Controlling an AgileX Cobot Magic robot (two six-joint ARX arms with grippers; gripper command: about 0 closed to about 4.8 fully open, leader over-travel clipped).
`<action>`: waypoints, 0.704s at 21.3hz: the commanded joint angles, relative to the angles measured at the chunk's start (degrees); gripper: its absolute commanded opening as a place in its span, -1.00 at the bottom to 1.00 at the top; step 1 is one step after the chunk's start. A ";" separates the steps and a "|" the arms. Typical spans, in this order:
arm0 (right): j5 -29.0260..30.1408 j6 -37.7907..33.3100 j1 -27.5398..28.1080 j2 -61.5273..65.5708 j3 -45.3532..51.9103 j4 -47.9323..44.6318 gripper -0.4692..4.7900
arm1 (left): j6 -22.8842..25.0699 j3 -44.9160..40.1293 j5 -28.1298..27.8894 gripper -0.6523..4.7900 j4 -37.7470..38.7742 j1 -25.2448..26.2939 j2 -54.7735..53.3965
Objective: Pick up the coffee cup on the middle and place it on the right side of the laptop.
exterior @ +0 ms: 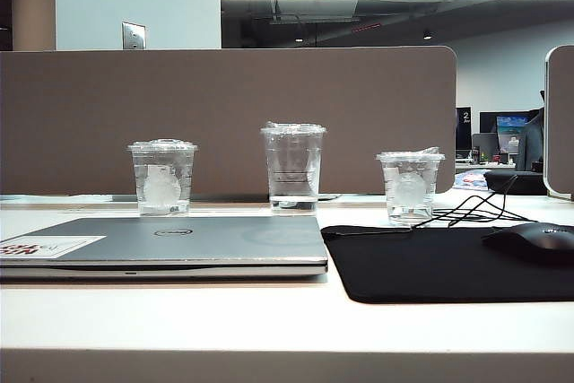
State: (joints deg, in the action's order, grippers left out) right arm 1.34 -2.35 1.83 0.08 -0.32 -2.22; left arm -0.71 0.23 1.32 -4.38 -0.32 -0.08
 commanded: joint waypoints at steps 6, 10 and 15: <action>-0.37 -0.22 -0.07 -0.11 0.26 -1.22 -0.84 | 0.26 0.20 0.15 -0.78 -0.35 0.00 0.00; -0.37 -0.22 -0.04 -0.11 0.26 -1.49 -0.84 | 0.26 0.28 0.15 -0.78 -0.33 0.00 -0.02; -0.37 -0.24 -0.04 -0.11 0.26 -1.42 -0.84 | 0.26 4.22 0.15 -0.78 3.50 -0.63 -1.40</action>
State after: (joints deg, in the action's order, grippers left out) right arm 1.28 -2.35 1.85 0.08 -0.32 -2.26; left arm -0.71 3.64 1.32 -0.97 -0.47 -0.60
